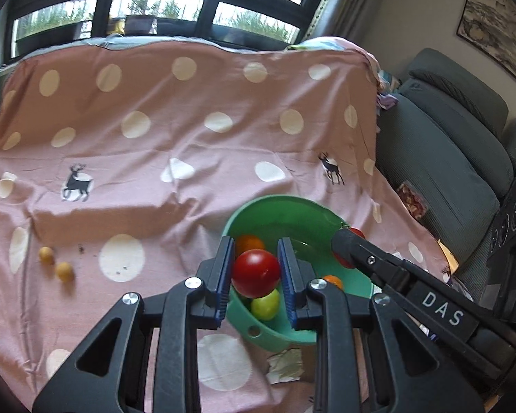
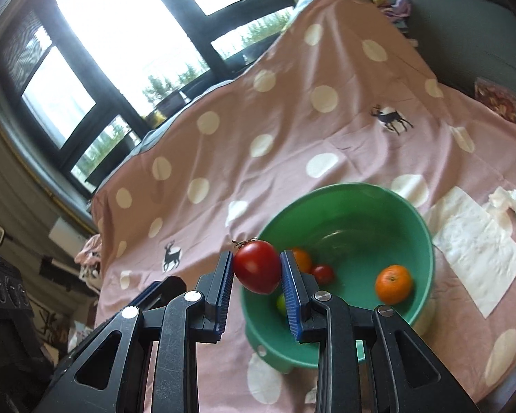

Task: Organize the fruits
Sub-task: 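Carry the tomato with the right tool over the basin while the left tool carries its tomato, then open both tools to drop the tomatoes into the green basin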

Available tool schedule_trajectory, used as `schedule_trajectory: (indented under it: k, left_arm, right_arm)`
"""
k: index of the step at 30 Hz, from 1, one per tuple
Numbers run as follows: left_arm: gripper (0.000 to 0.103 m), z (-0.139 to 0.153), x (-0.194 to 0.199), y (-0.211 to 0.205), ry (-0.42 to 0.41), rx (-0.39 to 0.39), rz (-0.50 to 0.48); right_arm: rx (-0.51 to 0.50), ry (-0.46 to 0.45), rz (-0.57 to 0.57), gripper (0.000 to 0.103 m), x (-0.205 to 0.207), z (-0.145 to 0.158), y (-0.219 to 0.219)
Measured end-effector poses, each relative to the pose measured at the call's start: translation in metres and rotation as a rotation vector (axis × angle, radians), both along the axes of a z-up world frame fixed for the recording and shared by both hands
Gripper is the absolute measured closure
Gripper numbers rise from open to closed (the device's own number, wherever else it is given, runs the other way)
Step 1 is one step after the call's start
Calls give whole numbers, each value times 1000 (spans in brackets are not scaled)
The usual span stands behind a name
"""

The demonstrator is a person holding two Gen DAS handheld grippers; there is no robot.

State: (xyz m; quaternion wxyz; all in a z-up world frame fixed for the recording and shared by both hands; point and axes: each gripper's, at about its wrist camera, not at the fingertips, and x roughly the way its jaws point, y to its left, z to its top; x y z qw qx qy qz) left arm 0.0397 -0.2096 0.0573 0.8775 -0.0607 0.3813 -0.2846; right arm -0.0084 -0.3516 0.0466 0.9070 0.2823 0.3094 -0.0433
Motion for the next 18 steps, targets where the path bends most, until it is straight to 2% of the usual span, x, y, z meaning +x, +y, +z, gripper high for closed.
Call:
schedule_trajectory:
  k: [7,18]
  left_arm:
    - [77,-21,6,-33,53,27,-73]
    - [77,-54,15,-62,147,68,-147]
  right_arm:
    - [12,62,-87,73,-5,-12,-28]
    - [52,159,-97,73,6,-35,-41]
